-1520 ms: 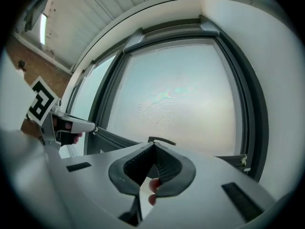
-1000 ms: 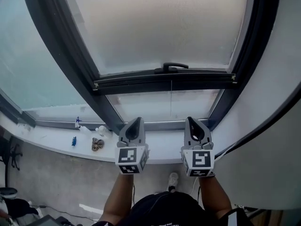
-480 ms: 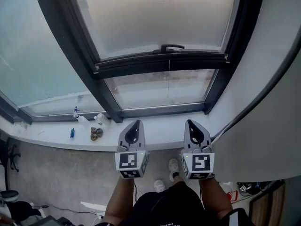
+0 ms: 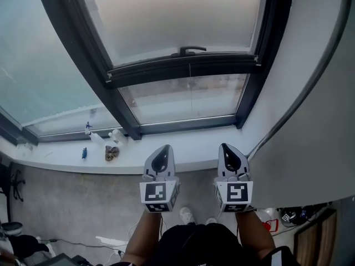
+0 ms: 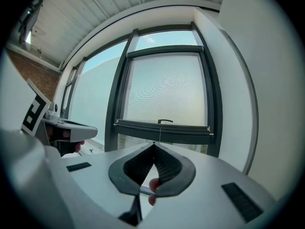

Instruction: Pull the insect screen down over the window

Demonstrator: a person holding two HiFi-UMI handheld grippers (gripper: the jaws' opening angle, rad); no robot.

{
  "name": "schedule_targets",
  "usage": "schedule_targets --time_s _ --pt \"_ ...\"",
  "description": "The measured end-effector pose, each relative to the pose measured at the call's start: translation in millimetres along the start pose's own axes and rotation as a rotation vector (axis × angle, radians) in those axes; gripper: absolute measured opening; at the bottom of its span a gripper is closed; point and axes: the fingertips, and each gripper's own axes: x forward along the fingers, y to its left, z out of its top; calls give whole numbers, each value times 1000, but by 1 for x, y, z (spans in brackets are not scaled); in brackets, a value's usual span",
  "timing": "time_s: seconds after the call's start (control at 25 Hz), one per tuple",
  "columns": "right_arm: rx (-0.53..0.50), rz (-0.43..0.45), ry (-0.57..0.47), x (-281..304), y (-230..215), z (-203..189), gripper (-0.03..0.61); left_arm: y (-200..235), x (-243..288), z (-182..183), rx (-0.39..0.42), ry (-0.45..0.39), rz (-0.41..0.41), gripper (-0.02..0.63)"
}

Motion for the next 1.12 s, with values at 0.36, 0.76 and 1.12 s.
schedule_targets --time_s 0.36,0.76,1.12 --pt "23 45 7 -48 -14 -22 2 -49 -38 -10 29 29 40 2" --pt "-34 95 -32 -75 -4 -16 2 -69 -64 -16 16 29 70 3" --pt "22 104 -31 -84 2 -20 2 -78 -77 -4 43 -18 65 3"
